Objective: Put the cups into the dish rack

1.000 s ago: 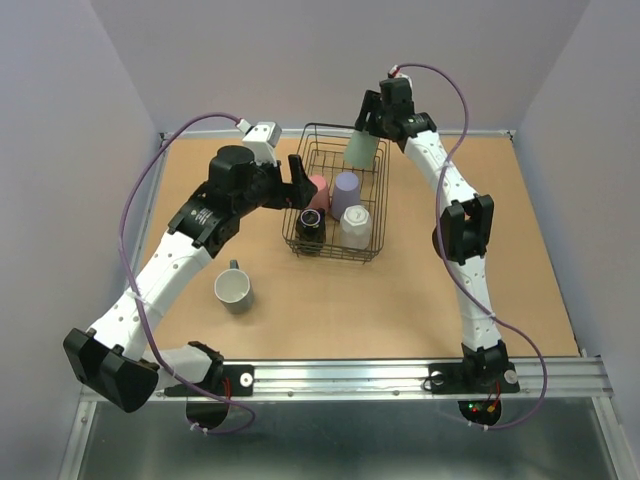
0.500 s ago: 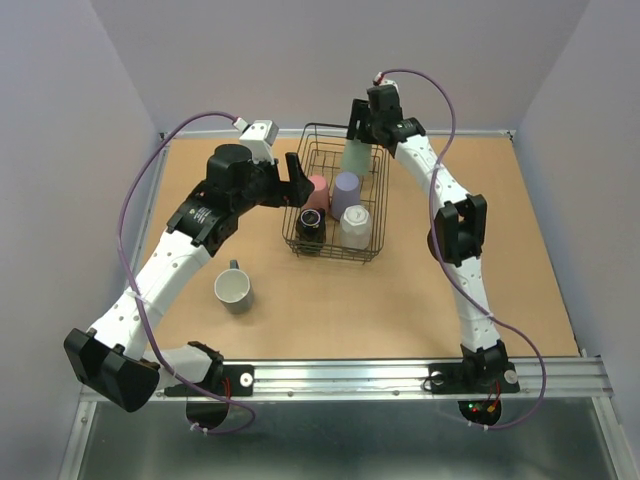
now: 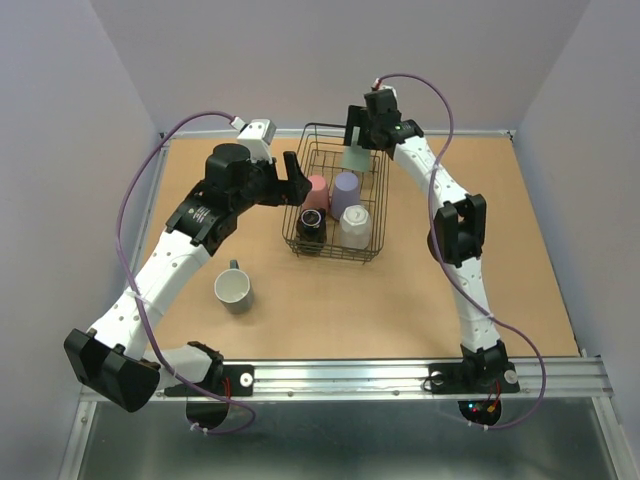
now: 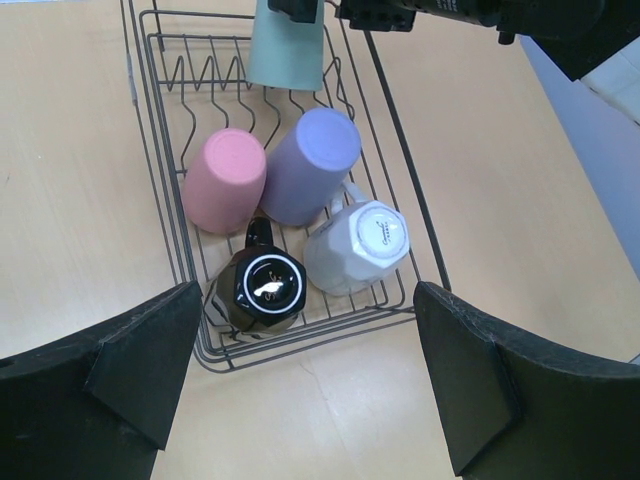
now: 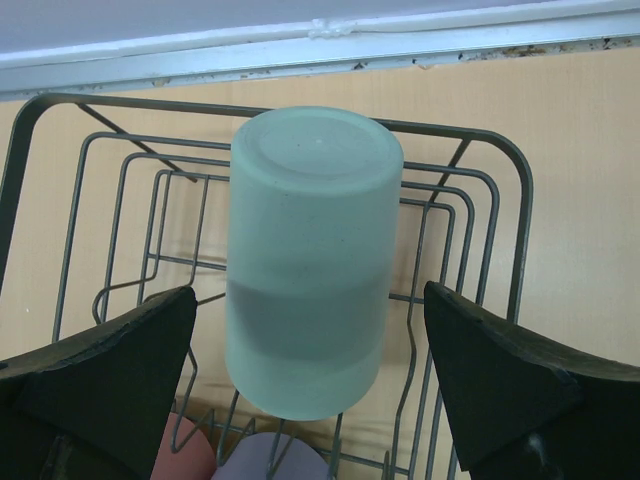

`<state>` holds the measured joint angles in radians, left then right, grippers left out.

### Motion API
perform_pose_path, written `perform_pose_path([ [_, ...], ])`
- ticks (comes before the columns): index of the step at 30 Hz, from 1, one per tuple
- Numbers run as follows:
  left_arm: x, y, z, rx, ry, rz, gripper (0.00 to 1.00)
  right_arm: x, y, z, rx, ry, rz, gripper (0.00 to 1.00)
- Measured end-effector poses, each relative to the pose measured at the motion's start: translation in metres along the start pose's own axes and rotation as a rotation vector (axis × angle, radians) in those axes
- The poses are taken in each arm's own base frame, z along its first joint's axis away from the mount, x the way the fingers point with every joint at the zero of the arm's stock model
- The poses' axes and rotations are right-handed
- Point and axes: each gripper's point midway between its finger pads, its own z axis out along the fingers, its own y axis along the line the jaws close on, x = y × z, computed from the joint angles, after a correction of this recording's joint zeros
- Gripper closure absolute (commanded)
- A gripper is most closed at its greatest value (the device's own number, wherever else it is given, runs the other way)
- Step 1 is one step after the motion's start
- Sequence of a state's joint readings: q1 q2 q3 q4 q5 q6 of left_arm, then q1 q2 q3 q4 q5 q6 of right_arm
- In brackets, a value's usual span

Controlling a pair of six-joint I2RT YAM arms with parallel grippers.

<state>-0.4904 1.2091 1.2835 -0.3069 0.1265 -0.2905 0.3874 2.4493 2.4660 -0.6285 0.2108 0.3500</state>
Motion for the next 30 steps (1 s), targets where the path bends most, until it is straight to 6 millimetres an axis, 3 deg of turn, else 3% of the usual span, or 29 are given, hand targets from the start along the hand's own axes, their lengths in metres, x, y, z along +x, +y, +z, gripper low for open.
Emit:
perform_pose_path([
  [5, 0.0, 0.004, 0.0, -0.022, -0.001, 0.0, 0.02, -0.005, -0.007, -0.02, 0.023, 0.002, -0.009, 0.0],
  [7, 0.005, 0.011, -0.001, -0.061, 0.013, -0.003, 0.05, -0.016, -0.01, -0.04, 0.033, -0.015, -0.007, 0.0],
  [13, 0.031, 0.04, -0.01, -0.22, 0.104, -0.05, 0.08, -0.064, -0.014, -0.119, 0.018, -0.123, 0.023, 0.0],
  [18, 0.072, 0.066, -0.025, -0.369, 0.228, -0.115, 0.08, -0.086, -0.019, -0.184, -0.017, -0.2, 0.061, 0.0],
  [21, 0.103, 0.077, -0.037, -0.437, 0.319, -0.151, 0.11, -0.074, -0.027, -0.203, -0.018, -0.185, 0.071, 0.0],
  [23, 0.125, 0.083, -0.049, -0.473, 0.373, -0.183, 0.18, -0.054, -0.034, -0.206, -0.008, -0.15, 0.074, 0.0],
  [27, 0.16, 0.087, -0.075, -0.51, 0.436, -0.232, 0.24, -0.007, -0.047, -0.195, 0.022, -0.042, 0.062, 0.0],
  [30, 0.175, 0.088, -0.091, -0.524, 0.454, -0.267, 0.28, 0.029, -0.054, -0.186, 0.036, 0.042, 0.058, 0.0],
])
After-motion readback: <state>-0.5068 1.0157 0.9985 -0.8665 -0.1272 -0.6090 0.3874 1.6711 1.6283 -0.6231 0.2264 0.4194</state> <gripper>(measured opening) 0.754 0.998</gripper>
